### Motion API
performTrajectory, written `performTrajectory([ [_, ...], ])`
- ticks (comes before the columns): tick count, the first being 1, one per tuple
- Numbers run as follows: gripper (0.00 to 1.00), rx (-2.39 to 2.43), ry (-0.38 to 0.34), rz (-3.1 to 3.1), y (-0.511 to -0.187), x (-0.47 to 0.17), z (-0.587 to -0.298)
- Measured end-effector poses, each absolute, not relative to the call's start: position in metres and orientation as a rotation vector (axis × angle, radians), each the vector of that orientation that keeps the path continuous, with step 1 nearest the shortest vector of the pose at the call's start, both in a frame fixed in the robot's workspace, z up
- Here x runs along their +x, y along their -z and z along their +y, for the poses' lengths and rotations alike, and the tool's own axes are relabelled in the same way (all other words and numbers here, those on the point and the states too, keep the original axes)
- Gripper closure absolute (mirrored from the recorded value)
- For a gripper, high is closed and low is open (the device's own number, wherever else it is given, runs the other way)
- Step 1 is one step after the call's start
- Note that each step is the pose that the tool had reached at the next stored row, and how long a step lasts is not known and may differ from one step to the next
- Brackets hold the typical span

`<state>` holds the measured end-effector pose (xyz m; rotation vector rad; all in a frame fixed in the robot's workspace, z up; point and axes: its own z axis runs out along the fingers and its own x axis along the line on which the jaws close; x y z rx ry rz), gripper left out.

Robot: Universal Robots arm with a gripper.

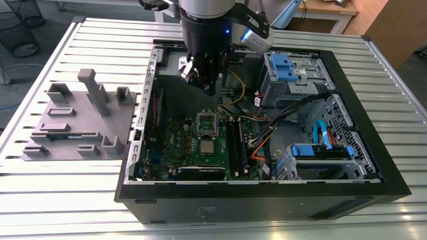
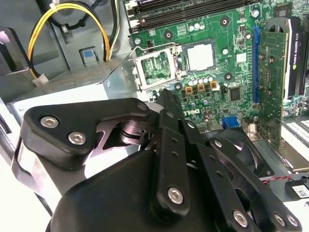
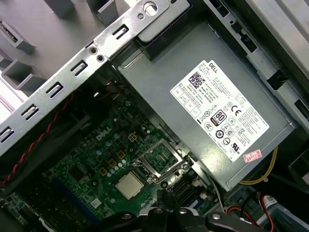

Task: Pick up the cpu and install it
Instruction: 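Close the cpu cover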

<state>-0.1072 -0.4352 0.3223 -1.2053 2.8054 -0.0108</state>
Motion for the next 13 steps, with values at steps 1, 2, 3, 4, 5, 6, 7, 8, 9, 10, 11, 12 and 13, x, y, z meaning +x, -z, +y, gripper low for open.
performTrajectory([
  [1,0.89,-1.205,0.011,2.807,-0.322,-0.1072,-0.4352],
  [2,0.89,-1.206,0.011,2.809,-0.3217,-0.1072,-0.4352],
  [3,0.89,-1.206,0.011,2.811,-0.3213,-0.1072,-0.4352],
  [4,0.89,-1.206,0.012,2.813,-0.321,-0.1072,-0.4352],
  [5,0.89,-1.206,0.012,2.815,-0.3207,-0.1072,-0.4352],
  [6,0.89,-1.206,0.012,2.816,-0.3204,-0.1072,-0.4353],
  [7,0.89,-1.206,0.012,2.818,-0.32,-0.1072,-0.4353],
  [8,0.89,-1.206,0.012,2.82,-0.3197,-0.1072,-0.4353],
  [9,0.89,-1.206,0.012,2.822,-0.3194,-0.1072,-0.4353],
  [10,0.89,-1.206,0.012,2.824,-0.3191,-0.1072,-0.4353],
  [11,0.89,-1.207,0.012,2.826,-0.3188,-0.1072,-0.4354],
  [12,0.89,-1.207,0.012,2.828,-0.3185,-0.1072,-0.4354],
  [13,0.89,-1.207,0.011,2.831,-0.3181,-0.1072,-0.4354],
])
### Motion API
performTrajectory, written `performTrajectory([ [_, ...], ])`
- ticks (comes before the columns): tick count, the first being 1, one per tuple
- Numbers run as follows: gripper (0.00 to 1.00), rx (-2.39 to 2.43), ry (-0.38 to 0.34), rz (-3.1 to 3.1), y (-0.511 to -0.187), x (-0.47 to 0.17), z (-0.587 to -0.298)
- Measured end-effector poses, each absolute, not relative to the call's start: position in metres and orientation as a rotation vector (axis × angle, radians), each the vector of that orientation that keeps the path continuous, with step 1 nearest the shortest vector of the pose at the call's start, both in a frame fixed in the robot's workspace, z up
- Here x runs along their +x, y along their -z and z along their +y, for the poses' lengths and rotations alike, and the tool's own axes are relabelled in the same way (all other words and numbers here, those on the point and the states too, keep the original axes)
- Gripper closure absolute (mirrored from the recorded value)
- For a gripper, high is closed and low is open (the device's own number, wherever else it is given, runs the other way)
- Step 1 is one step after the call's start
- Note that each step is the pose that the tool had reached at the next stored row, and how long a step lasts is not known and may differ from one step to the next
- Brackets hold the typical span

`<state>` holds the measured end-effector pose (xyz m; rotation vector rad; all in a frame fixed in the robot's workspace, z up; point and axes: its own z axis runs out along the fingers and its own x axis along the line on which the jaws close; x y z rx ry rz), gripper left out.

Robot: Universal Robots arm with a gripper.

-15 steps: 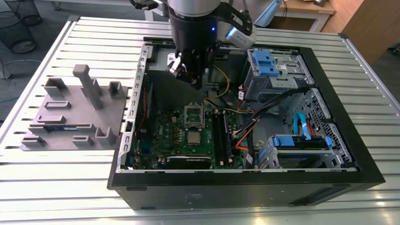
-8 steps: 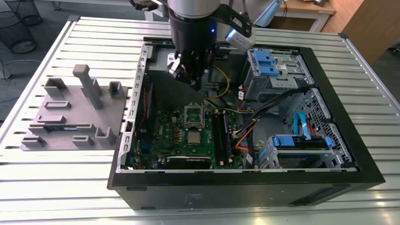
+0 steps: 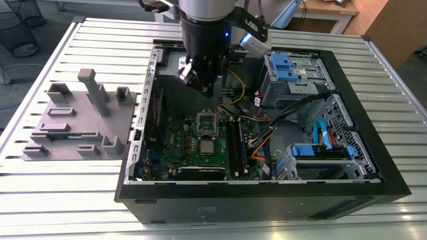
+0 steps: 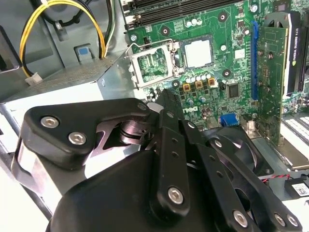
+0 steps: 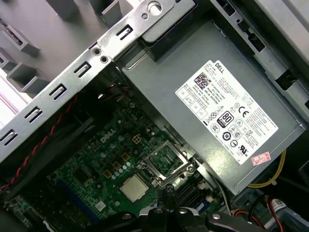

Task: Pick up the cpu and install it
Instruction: 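Close the cpu cover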

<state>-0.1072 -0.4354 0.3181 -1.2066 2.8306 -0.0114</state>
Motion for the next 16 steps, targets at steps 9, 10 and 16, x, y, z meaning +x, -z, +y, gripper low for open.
performTrajectory([
  [9,0.89,-1.207,0.002,2.858,-0.3151,-0.1072,-0.4366],
  [10,0.89,-1.207,0.0,2.862,-0.3148,-0.1072,-0.4371],
  [16,0.89,-1.202,-0.008,2.879,-0.3131,-0.1063,-0.4422],
])
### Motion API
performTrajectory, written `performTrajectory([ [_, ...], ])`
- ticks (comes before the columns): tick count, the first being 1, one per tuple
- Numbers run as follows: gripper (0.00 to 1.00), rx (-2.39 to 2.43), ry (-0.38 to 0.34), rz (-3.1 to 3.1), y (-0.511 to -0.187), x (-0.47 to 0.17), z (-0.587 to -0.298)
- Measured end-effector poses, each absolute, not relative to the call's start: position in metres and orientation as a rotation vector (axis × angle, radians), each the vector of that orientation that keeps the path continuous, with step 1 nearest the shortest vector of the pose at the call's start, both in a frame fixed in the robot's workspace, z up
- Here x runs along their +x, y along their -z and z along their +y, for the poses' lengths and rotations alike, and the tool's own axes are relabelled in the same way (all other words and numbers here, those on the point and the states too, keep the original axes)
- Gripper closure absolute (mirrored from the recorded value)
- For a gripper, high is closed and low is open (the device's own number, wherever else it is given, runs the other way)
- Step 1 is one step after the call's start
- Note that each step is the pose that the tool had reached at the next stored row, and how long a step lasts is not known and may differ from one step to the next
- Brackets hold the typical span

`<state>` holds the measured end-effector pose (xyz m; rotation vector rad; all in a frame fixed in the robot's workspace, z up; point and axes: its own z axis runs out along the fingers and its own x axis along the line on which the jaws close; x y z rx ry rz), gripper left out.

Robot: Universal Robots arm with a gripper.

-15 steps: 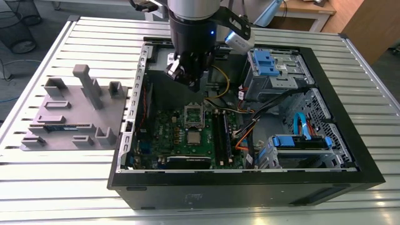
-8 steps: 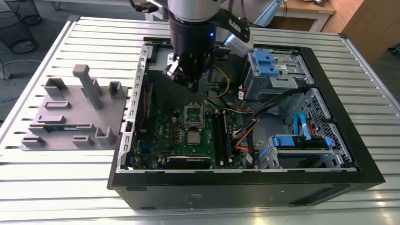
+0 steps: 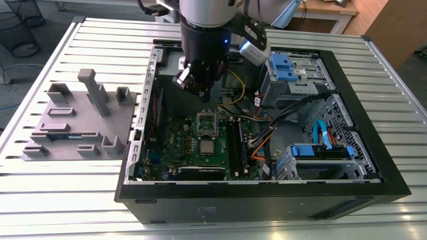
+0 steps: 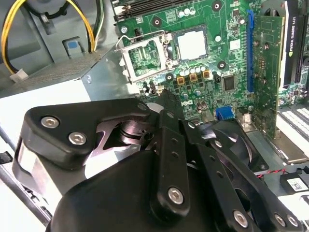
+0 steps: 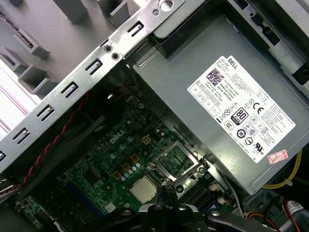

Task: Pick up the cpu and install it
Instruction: 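Close the cpu cover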

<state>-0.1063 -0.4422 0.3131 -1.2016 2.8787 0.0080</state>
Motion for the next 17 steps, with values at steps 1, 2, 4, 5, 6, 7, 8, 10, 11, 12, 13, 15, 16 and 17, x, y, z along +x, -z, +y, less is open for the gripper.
performTrajectory([
  [1,0.89,-1.199,-0.008,2.88,-0.3128,-0.106,-0.4428],
  [2,0.89,-1.195,-0.008,2.882,-0.3124,-0.1057,-0.4434],
  [4,0.89,-1.185,-0.008,2.886,-0.3117,-0.1053,-0.4443],
  [5,0.89,-1.18,-0.008,2.888,-0.3114,-0.1051,-0.4448],
  [6,0.89,-1.175,-0.008,2.89,-0.311,-0.105,-0.4453],
  [7,0.89,-1.171,-0.008,2.892,-0.3106,-0.1048,-0.4458],
  [8,0.89,-1.166,-0.008,2.893,-0.3102,-0.1046,-0.4463],
  [10,0.89,-1.158,-0.008,2.897,-0.309,-0.1041,-0.4473],
  [11,0.89,-1.154,-0.008,2.898,-0.3083,-0.104,-0.4477],
  [12,0.89,-1.15,-0.008,2.9,-0.3075,-0.1039,-0.4482],
  [13,0.89,-1.147,-0.008,2.901,-0.3068,-0.1038,-0.4486],
  [15,0.89,-1.14,-0.008,2.904,-0.3053,-0.1036,-0.4493],
  [16,0.89,-1.137,-0.008,2.905,-0.3045,-0.1035,-0.4497],
  [17,0.89,-1.135,-0.008,2.906,-0.3036,-0.1034,-0.45],
])
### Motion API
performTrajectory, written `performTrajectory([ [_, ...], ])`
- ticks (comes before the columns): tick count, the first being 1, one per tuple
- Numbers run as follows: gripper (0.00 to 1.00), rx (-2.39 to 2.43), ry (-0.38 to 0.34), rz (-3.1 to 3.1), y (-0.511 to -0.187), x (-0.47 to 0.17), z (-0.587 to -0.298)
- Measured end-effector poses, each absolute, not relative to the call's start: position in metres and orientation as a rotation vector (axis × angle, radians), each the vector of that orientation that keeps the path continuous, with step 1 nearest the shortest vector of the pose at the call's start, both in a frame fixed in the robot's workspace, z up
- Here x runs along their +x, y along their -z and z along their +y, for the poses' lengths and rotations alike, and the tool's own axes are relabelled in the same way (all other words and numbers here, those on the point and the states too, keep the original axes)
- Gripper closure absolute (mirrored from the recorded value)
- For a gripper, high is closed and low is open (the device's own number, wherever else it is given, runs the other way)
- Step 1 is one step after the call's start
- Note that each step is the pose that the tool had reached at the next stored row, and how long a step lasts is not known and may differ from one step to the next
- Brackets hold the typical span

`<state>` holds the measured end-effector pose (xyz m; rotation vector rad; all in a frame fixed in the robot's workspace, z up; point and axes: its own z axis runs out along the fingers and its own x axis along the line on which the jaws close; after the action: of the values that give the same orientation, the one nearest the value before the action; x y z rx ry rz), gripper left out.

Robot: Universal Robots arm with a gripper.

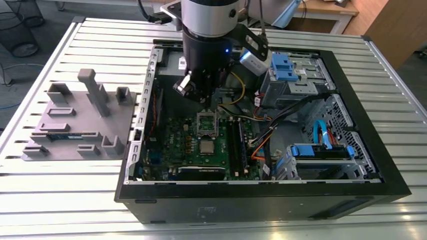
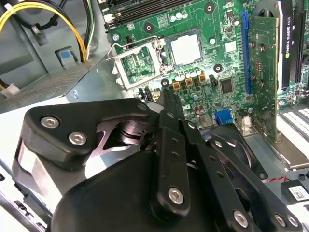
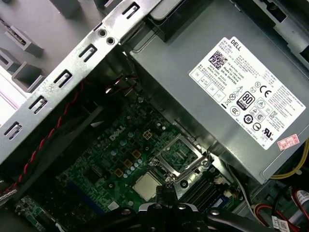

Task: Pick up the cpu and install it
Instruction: 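Close the cpu cover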

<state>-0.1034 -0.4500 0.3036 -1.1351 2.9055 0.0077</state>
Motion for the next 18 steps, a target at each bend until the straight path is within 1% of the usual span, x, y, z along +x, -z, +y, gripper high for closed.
performTrajectory([
  [18,0.89,-1.131,-0.008,2.907,-0.286,-0.1,-0.451],
])
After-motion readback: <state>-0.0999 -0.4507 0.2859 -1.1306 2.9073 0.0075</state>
